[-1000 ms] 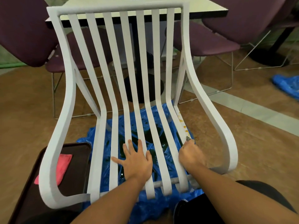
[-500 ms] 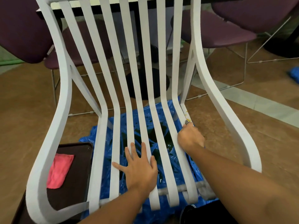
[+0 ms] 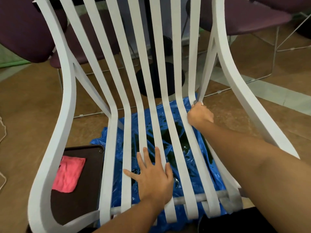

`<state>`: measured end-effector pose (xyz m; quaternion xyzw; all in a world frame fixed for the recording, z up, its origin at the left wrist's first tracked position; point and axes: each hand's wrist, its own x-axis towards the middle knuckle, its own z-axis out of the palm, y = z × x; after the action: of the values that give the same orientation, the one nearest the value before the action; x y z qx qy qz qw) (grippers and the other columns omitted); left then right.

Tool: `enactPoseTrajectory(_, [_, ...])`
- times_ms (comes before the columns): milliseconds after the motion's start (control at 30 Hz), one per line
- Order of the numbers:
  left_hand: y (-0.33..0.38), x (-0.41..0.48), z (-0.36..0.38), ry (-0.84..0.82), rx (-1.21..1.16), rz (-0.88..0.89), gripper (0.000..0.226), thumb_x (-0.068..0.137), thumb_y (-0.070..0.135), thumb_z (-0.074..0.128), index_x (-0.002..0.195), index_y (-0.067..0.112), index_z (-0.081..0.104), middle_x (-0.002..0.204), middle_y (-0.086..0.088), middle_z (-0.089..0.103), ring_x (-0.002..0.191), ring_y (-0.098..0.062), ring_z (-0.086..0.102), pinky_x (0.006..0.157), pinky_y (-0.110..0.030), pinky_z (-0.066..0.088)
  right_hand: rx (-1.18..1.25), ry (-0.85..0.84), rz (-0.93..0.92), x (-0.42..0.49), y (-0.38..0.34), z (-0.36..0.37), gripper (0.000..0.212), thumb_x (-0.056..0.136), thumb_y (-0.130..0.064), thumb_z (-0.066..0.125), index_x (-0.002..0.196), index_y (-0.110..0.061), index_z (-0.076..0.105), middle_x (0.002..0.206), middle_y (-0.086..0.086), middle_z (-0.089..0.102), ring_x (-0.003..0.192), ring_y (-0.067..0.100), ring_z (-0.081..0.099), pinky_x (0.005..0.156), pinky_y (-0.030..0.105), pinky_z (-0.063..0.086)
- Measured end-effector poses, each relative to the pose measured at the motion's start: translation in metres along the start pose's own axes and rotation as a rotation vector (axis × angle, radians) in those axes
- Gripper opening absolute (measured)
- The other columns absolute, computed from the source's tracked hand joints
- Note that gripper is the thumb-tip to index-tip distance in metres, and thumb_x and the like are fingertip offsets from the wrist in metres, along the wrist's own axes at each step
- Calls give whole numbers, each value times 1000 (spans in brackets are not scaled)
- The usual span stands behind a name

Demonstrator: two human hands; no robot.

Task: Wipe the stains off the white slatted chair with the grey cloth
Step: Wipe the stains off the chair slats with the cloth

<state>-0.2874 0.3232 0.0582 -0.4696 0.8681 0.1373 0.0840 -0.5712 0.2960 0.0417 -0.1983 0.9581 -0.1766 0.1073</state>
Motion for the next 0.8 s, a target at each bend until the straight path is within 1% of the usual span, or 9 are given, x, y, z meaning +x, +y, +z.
enactPoseTrajectory(133, [1, 0, 0, -18, 5, -4, 63, 101, 59, 8, 157, 40, -14, 168, -3, -17, 153, -32, -19, 107, -82, -6, -6, -31, -17, 18, -7, 3, 36, 100, -30, 41, 130, -11, 46, 127, 17, 57, 113, 37, 59, 91, 45, 48])
enactPoseTrajectory(300, [2, -1, -1, -18, -4, -9, 63, 102, 59, 10, 157, 41, -13, 167, -1, -19, 153, -29, -21, 108, -79, -9, -5, -25, -24, 29, -13, 6, 39, 101, -30, 39, 133, -8, 41, 130, 20, 54, 115, 38, 58, 90, 45, 47])
enactPoseTrajectory(533, [2, -2, -1, -22, -5, -15, 62, 101, 59, 11, 157, 42, -12, 167, 0, -18, 154, -29, -19, 109, -80, -4, 12, -22, -41, 25, -6, 7, 41, 105, -35, 33, 134, -7, 40, 132, 21, 52, 117, 40, 57, 90, 45, 46])
enactPoseTrajectory(700, [4, -2, -2, -22, 11, -16, 62, 101, 59, 10, 157, 42, -12, 168, -1, -17, 154, -30, -18, 109, -81, -2, 16, -21, -9, 22, -3, 6, 40, 104, -37, 33, 132, -10, 43, 130, 19, 55, 117, 37, 57, 87, 43, 45])
enactPoseTrajectory(800, [3, -2, 0, -3, 22, -10, 63, 100, 59, 8, 157, 41, -13, 168, -2, -15, 154, -30, -16, 109, -81, -1, 11, 1, -8, 24, -2, 10, 40, 105, -39, 30, 129, -10, 45, 126, 18, 58, 113, 37, 59, 85, 43, 44])
